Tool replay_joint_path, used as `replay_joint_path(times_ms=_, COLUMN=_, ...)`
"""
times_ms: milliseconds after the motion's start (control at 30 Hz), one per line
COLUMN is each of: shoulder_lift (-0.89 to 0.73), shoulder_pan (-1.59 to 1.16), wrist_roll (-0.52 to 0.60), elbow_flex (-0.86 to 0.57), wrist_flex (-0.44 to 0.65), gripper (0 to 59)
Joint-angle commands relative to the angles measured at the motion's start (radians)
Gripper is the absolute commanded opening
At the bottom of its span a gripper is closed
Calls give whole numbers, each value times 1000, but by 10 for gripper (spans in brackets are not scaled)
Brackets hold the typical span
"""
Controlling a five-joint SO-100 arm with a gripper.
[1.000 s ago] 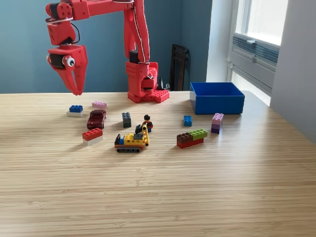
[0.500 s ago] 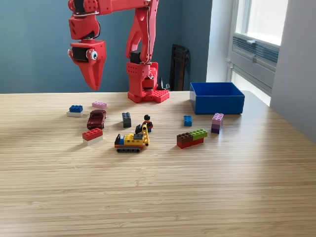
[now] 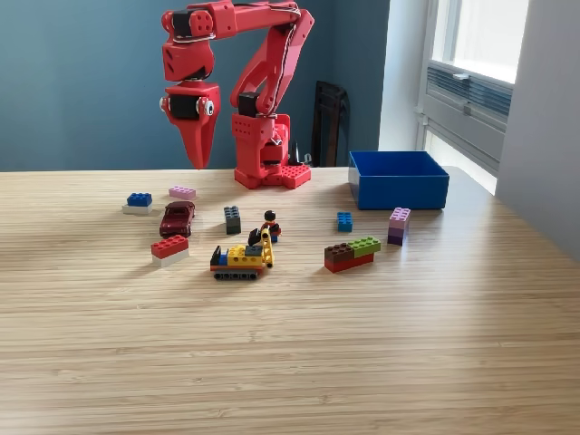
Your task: Grasp a lego block and put it in the bin.
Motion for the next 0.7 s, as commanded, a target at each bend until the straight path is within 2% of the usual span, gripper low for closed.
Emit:
replay_joint_path(times_ms=33, shoulder_lift=98, shoulder_pan=75, wrist_roll=-101, elbow_flex=75, wrist_flex=-32, gripper=84)
replay_joint_path(times_ms=333, shoulder_lift=126, shoulder_pan=201, wrist_roll=-247, elbow_flex=104, wrist_flex=-61, gripper=154)
replay_joint_path(times_ms=467, shoulder_lift=124, shoulder_pan=236, wrist_roll=-287, elbow_flex=146, wrist_flex=-149, gripper=185)
replay_joint_path(times_ms=700, shoulder_lift=115, shoulder_pan=256, wrist_roll=-324, elbow_flex=245, wrist_flex=-275, gripper=201)
